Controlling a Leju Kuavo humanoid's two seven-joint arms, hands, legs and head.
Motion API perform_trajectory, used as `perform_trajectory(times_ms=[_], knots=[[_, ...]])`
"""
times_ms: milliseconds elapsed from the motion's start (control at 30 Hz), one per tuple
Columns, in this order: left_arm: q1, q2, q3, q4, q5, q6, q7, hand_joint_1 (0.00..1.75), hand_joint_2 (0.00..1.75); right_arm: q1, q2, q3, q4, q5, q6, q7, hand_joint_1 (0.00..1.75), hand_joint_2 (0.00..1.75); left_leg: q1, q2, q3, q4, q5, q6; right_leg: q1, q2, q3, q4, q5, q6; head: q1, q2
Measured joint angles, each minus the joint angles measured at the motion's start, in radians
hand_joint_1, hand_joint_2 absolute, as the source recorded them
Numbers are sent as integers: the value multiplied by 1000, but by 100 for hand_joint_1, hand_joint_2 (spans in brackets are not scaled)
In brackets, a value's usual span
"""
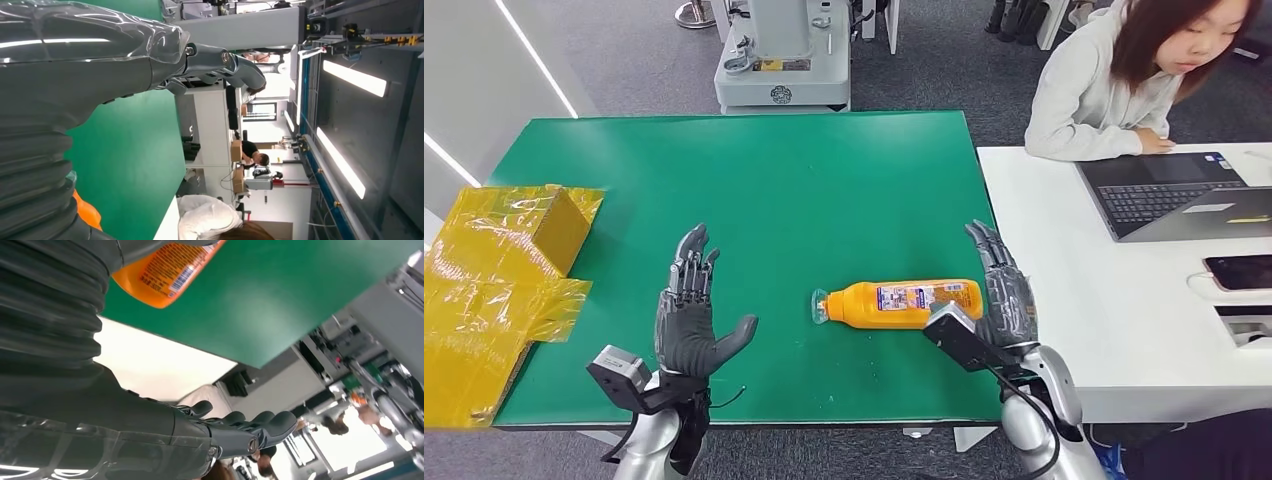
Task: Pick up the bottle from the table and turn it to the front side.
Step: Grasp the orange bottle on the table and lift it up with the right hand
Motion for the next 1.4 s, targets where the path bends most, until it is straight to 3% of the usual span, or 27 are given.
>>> perform_trajectory(times_ms=[400,700,900,1100,1300,1400], knots=[[-20,4,-2,28,17,-7,5,0,175,-263,-76,138,285,148,179,125,0,175,0,0,0,0,1,0,0,0,0,0,1,0,0,0],[-12,21,0,31,44,-11,5,0,175,-397,-127,217,451,136,228,126,0,175,0,0,0,0,0,0,0,0,0,0,1,0,0,0],[-12,28,2,31,45,-10,5,0,175,-434,-141,249,505,93,256,100,0,175,0,0,0,0,1,0,0,0,0,0,1,0,0,0],[-12,35,7,31,57,0,5,0,175,-443,-143,264,537,-11,277,23,0,175,0,0,0,1,1,0,0,0,0,0,2,0,0,0],[-10,35,17,31,57,18,-4,0,175,-385,-131,258,495,-187,170,-107,0,175,0,-1,-1,1,1,0,0,-1,0,0,2,0,0,0],[-9,35,20,31,54,23,-10,0,175,-352,-124,252,447,-227,140,-125,0,175,0,0,-1,0,1,0,0,0,0,0,2,0,0,0]])
